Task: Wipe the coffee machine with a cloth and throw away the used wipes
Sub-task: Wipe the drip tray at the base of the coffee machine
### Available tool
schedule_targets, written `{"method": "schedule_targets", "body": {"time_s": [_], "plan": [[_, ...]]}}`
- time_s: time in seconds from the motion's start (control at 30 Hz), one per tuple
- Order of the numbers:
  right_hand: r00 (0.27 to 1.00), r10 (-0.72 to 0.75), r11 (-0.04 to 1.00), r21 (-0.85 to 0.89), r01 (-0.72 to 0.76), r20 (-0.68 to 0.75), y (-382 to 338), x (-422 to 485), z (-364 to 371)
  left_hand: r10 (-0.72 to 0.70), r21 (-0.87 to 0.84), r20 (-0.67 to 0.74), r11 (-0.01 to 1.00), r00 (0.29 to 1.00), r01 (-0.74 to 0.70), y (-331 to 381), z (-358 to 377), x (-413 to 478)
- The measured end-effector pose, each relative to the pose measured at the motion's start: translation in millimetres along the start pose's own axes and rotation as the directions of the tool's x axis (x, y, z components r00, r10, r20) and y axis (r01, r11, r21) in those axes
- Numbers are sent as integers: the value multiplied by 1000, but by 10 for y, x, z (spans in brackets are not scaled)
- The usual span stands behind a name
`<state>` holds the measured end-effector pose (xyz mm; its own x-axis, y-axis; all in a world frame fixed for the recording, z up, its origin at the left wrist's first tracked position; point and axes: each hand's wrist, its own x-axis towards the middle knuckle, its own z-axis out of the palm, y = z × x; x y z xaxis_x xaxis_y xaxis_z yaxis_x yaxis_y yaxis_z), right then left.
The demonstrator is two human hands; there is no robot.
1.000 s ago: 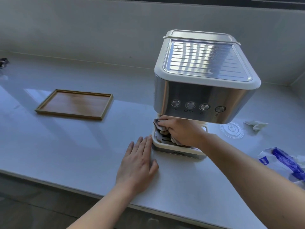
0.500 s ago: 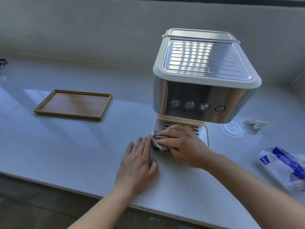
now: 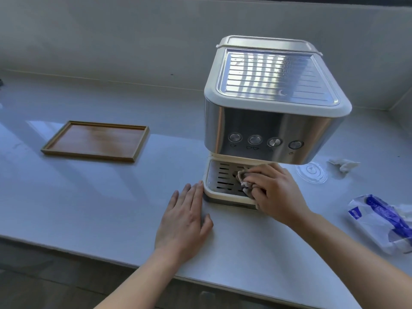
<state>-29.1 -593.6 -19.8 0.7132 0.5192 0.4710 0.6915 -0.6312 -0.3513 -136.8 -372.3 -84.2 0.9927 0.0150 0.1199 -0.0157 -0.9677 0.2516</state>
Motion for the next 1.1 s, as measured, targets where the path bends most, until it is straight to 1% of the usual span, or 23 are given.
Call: {"method": "schedule_targets", "body": {"time_s": [0.07,0.1,0.17,0.2,0.23,0.3,0.37,0.4,0.43,0.47,0.57,0.67,0.7,0.73,0.77,0.8,0.83,0.87,0.93,0.97,1.0,1.07,1.1], "plan": [[981,189,975,128,-183,-32,-31,38,-34,-4,-11,-4,1000,1000,4,0,6,0],[960,279,928,255,-270,1,-50,61,-25,-4,-15,-4,1000,1000,4,3,6,-3],[917,391,832,394,-391,82,-45,110,-22,-2,-15,-7,1000,1000,2,11,3,-6],[925,367,844,383,-375,97,-51,133,-24,-4,-14,-8,1000,1000,4,15,-2,-6],[950,292,885,347,-311,106,-76,156,-24,-6,-14,-7,1000,1000,6,17,-8,-8],[988,30,973,222,-64,154,-178,166,13,-7,-9,-3,1000,1000,7,24,-18,-9],[935,-228,973,105,207,270,-207,146,97,-5,10,-1,1000,1000,5,27,-29,-6],[898,-304,951,53,304,319,-180,161,127,-3,18,2,1000,1000,3,27,-36,-3],[880,-341,935,23,354,332,-137,194,141,-1,23,7,1000,1000,1,28,-45,-3],[886,-341,935,20,353,313,-98,228,135,-1,23,9,1000,1000,1,31,-54,-3],[964,-192,981,18,192,183,-34,261,89,-3,11,21,1000,1000,3,38,-69,-8],[991,-111,993,-43,114,77,-38,164,60,-8,-1,30,1000,1000,8,35,-65,-9],[997,-55,998,-19,56,62,-37,165,38,-9,-7,24,1000,1000,9,33,-61,-8],[997,57,997,48,-60,58,-45,193,16,-9,-13,24,1000,1000,10,28,-58,-3],[987,153,978,139,-158,46,-65,241,15,-10,-15,30,1000,1000,10,25,-56,1],[978,205,951,228,-210,46,-65,290,41,-11,-14,29,1000,1000,12,26,-51,2],[977,194,940,269,-211,89,-75,332,72,-13,-10,25,1000,1000,13,26,-48,0],[977,133,956,237,-170,166,-103,363,80,-11,-3,25,1000,1000,11,25,-47,-5],[930,-43,994,106,4,366,-86,338,103,-3,7,32,1000,999,3,18,-45,-6],[906,-81,996,57,63,416,-37,292,121,-2,9,32,1000,999,2,16,-42,-4],[905,-69,997,46,55,419,-15,252,126,-5,10,28,1000,1000,5,16,-35,-3],[944,-2,995,91,-30,330,-46,221,197,-11,17,18,1000,1000,11,16,-25,6],[954,7,995,94,-37,301,-137,237,249,-11,25,28,1000,1000,11,18,-25,10]]}}
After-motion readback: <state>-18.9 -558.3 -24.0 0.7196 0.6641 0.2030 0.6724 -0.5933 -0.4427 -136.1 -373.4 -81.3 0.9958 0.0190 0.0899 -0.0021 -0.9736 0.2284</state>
